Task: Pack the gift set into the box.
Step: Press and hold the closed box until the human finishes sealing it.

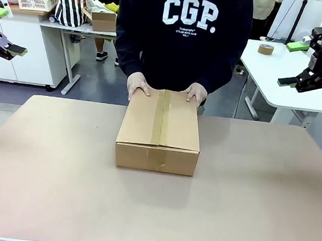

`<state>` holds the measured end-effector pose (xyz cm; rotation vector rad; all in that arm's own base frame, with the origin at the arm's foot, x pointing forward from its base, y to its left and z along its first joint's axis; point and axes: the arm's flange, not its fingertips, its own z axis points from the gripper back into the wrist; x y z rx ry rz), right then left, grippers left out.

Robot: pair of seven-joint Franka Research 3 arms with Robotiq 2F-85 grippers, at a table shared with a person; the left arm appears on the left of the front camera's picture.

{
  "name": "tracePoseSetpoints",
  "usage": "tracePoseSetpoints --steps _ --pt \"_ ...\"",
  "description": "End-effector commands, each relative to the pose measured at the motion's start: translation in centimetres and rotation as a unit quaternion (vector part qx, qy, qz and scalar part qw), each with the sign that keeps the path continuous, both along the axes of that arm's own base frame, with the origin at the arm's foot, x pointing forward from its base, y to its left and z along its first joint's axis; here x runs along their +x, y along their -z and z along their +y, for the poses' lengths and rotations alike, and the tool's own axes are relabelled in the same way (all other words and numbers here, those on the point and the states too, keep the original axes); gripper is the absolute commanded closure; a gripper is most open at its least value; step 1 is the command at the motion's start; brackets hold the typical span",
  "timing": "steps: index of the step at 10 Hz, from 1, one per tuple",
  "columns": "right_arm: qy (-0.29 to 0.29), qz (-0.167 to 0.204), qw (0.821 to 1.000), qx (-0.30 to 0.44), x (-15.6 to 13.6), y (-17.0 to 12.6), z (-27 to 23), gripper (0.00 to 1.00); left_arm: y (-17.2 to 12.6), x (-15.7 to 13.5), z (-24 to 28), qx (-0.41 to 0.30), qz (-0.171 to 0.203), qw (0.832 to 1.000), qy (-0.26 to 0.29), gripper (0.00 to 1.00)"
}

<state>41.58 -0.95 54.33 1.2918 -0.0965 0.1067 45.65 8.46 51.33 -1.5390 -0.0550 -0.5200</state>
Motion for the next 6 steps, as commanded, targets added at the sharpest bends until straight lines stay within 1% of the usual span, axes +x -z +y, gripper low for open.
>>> tracePoseSetpoints --steps 1,6 --pt "-0.001 -0.003 1.0 0.01 0.05 -0.3 -0.02 0.0 -0.57 -0.45 0.85 -0.002 0.0 1.0 0.002 0.0" --pt "-0.001 -0.003 1.0 0.01 0.05 -0.3 -0.02 0.0 -0.57 -0.45 0.85 -0.002 0.0 1.0 0.002 0.0"
